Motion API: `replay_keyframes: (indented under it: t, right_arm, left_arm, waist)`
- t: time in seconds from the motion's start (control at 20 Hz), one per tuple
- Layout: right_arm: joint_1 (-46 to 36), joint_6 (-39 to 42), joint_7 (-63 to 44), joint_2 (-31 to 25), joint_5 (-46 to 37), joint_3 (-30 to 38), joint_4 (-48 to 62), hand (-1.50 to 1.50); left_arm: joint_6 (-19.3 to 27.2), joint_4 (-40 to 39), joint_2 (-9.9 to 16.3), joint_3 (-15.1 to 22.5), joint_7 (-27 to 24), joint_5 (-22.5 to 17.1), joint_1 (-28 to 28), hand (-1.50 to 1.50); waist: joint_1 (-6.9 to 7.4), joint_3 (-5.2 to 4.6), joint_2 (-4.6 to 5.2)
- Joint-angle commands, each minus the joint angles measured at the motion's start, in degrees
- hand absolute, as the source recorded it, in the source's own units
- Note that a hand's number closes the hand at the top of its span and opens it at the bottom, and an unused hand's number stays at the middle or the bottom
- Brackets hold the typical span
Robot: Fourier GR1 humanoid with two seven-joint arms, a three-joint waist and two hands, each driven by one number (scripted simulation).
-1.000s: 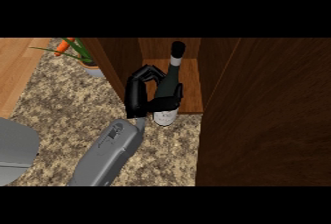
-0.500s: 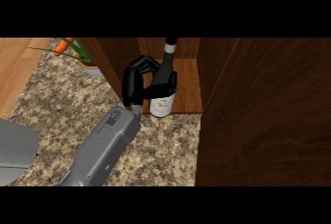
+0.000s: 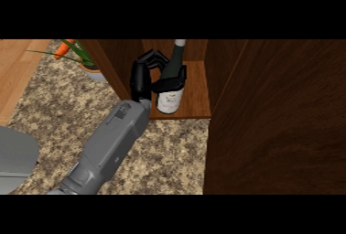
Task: Pick up the wine, place it into the cabinet and close the cabinet
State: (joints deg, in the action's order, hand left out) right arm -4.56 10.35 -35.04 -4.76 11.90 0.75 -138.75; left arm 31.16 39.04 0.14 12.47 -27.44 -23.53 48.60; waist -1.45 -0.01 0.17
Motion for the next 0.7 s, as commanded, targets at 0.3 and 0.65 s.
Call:
replay_keyframes:
  t: [0.3, 0.65]
  right_arm:
    - [3.5, 0.3, 0.2, 2.1, 2.2, -2.7, -5.5, -1.50]
    - [2.9, 0.0, -1.8, 1.3, 5.3, -1.0, -7.2, -1.50]
  left_arm:
    - [1.0, -13.3, -0.1, -6.1, -9.0, 0.5, 9.3, 1.50]
    - [-1.7, -19.7, 0.3, -10.1, -10.4, -1.9, 13.2, 1.50]
  waist:
    - [-0.65, -0.01, 0.30]
    - [-1.25, -0.02, 0.41]
